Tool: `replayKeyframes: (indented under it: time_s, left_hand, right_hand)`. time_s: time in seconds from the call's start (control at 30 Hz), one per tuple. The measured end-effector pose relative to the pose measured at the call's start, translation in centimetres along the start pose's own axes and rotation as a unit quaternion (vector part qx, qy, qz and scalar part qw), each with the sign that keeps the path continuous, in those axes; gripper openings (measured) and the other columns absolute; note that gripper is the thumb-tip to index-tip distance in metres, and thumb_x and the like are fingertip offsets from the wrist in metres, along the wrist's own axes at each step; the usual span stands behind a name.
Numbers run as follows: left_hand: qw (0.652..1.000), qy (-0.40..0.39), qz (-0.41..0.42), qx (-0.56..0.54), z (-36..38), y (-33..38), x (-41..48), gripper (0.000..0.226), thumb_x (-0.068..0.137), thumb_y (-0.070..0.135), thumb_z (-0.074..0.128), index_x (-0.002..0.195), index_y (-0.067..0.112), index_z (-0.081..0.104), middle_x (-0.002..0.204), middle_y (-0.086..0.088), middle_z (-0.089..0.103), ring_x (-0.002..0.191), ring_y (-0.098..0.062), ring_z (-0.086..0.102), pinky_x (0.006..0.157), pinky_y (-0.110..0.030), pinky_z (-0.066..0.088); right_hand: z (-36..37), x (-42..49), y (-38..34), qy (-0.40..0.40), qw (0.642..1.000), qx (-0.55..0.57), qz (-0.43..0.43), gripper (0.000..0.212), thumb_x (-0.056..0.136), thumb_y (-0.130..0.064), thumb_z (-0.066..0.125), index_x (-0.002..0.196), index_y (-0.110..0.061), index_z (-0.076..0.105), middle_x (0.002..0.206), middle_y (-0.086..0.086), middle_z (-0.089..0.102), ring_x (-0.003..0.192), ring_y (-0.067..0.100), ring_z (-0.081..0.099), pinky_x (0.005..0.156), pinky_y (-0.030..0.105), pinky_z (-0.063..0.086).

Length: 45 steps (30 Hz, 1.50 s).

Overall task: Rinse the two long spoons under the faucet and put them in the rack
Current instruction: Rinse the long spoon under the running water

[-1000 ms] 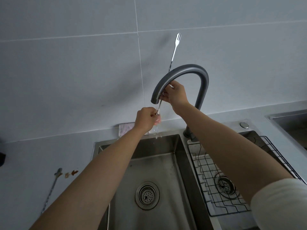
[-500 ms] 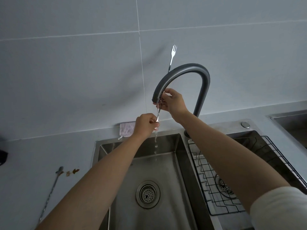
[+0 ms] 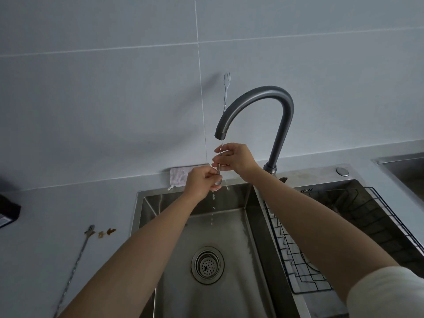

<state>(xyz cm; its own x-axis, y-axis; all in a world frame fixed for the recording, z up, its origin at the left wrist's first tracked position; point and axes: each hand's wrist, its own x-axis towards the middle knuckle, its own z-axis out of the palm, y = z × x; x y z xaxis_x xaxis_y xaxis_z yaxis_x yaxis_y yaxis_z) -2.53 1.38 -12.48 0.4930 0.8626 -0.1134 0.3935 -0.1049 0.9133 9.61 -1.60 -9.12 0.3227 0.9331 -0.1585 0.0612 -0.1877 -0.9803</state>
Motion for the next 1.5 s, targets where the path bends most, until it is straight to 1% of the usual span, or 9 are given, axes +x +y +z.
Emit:
replayKeyframes:
  time_s: [0.1,0.2,0.33,0.47,0.6,0.93,1.2,1.37,1.5]
  left_hand:
    - [1.000,-0.007,-0.016,-0.018,-0.2,-0.6,-0.5,0.018,0.085,-0.002,0.058,0.100,-0.011,0.061,0.084,-0.014,0.061,0.052,-0.006,0.062,0.051,-0.009,0.051]
    - [1.000,-0.024,-0.013,-0.006,0.0,-1.4,-1.1,0.017,0.085,0.000,0.059,0.099,-0.010,0.062,0.081,-0.013,0.062,0.048,-0.001,0.062,0.050,-0.006,0.051]
    - [0.999,-0.038,-0.013,-0.008,0.4,-2.8,-1.9,0.015,0.085,0.000,0.060,0.095,-0.010,0.063,0.073,-0.009,0.062,0.041,0.007,0.060,0.048,-0.005,0.049]
    - [0.998,-0.057,-0.017,-0.011,1.0,-3.7,-3.3,0.005,0.084,0.000,0.061,0.083,0.005,0.062,0.065,-0.004,0.060,0.041,0.009,0.059,0.048,-0.005,0.048]
    - [0.998,-0.060,-0.026,-0.010,1.8,-4.8,-4.4,0.029,0.082,-0.001,0.062,0.063,0.019,0.056,0.062,0.000,0.060,0.041,0.009,0.059,0.047,-0.005,0.048]
    - [0.994,-0.091,-0.066,0.008,3.5,-7.5,-6.9,0.033,0.082,-0.001,0.062,0.060,0.022,0.053,0.061,0.003,0.058,0.038,0.010,0.057,0.041,-0.004,0.044]
    - [0.992,-0.089,-0.092,-0.002,4.9,-9.2,-8.4,0.032,0.080,-0.001,0.064,0.059,0.021,0.054,0.059,0.002,0.058,0.037,0.009,0.057,0.041,-0.006,0.043]
    - [0.993,-0.083,-0.087,0.012,5.1,-10.1,-9.1,0.031,0.079,0.002,0.066,0.058,0.022,0.055,0.057,0.003,0.058,0.036,0.010,0.055,0.042,-0.004,0.041]
    - [0.993,-0.082,-0.071,0.045,5.3,-10.6,-9.5,0.004,0.078,0.003,0.067,0.075,0.001,0.069,0.053,0.005,0.056,0.037,0.012,0.052,0.047,-0.005,0.041]
  right_hand:
    - [0.5,-0.1,-0.1,0.021,1.000,0.016,0.012,0.023,0.085,0.004,0.059,0.108,0.010,0.059,0.073,0.009,0.063,0.045,0.003,0.064,0.053,0.017,0.057]
    - [0.7,-0.1,-0.6,0.044,0.998,0.034,0.007,0.020,0.088,0.001,0.057,0.105,0.010,0.059,0.071,0.008,0.062,0.042,0.003,0.063,0.050,0.018,0.056]
    - [0.7,-0.2,-1.0,0.054,0.997,0.056,0.001,0.016,0.090,-0.002,0.055,0.102,0.006,0.060,0.070,0.009,0.060,0.041,0.003,0.061,0.051,0.019,0.055]
    - [1.1,-0.3,-0.9,0.061,0.995,0.083,0.009,0.010,0.091,-0.002,0.054,0.082,-0.003,0.059,0.068,0.010,0.059,0.041,0.006,0.060,0.052,0.019,0.055]
    - [1.3,-0.2,-0.8,0.070,0.992,0.103,0.008,0.018,0.091,-0.002,0.054,0.074,-0.007,0.057,0.067,0.011,0.059,0.040,0.006,0.060,0.050,0.019,0.055]
    - [0.8,-0.3,-0.9,0.096,0.991,0.096,0.001,0.019,0.091,-0.007,0.055,0.072,-0.007,0.055,0.069,0.008,0.061,0.042,0.005,0.061,0.050,0.016,0.055]
    - [1.8,-1.1,0.1,0.079,0.992,0.090,0.039,0.010,0.092,-0.009,0.054,0.100,-0.002,0.053,0.067,0.008,0.061,0.037,0.005,0.059,0.046,0.017,0.054]
    - [2.1,-1.5,0.3,0.073,0.995,0.055,0.037,0.010,0.094,-0.011,0.052,0.102,-0.009,0.047,0.067,0.008,0.060,0.046,0.014,0.058,0.046,0.020,0.052]
    - [1.8,-1.6,1.0,0.069,0.997,-0.007,0.027,0.019,0.093,-0.009,0.053,0.111,-0.005,0.048,0.067,0.006,0.058,0.052,0.017,0.057,0.046,0.019,0.051]
